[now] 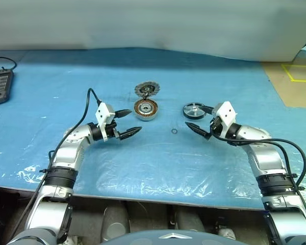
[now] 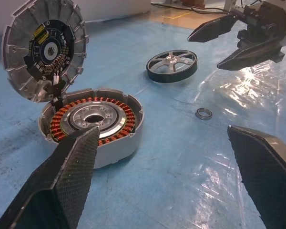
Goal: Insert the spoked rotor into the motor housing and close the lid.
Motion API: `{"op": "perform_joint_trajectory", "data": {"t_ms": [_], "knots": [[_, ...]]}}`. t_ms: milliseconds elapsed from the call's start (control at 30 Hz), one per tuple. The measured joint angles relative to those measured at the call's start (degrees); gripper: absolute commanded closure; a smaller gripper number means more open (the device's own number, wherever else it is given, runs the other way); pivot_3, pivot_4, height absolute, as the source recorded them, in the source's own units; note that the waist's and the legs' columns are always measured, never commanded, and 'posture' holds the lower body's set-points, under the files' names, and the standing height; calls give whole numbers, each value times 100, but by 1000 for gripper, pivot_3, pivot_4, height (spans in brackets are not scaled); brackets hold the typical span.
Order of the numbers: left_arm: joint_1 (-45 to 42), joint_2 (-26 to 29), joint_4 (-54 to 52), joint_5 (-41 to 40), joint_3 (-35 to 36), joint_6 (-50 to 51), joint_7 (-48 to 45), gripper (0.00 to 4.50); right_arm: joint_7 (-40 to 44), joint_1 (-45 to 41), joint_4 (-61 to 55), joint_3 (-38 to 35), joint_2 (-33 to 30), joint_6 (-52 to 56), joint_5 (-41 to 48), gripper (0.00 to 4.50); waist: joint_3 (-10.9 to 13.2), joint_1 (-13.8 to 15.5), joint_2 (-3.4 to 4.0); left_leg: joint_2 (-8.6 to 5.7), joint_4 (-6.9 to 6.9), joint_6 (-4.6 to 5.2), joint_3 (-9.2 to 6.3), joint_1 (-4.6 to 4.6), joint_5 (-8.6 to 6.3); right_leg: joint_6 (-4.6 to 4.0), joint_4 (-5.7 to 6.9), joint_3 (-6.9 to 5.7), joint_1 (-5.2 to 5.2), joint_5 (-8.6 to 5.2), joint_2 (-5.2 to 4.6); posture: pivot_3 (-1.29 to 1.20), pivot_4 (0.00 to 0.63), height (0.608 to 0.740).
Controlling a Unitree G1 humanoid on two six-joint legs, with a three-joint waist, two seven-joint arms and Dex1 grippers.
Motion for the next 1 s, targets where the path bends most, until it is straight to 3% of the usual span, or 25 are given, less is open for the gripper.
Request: {"op": "perform_joint_trajectory", "data": {"t_ms": [1000], "knots": [[118,31,-6,-1,2,-26,21,27,224,-128,675,0,-3,-467,-49,0,0,-2,0,1,1,0,0,0,0,0,1,-1,0,0,0,0,150,740]]}}
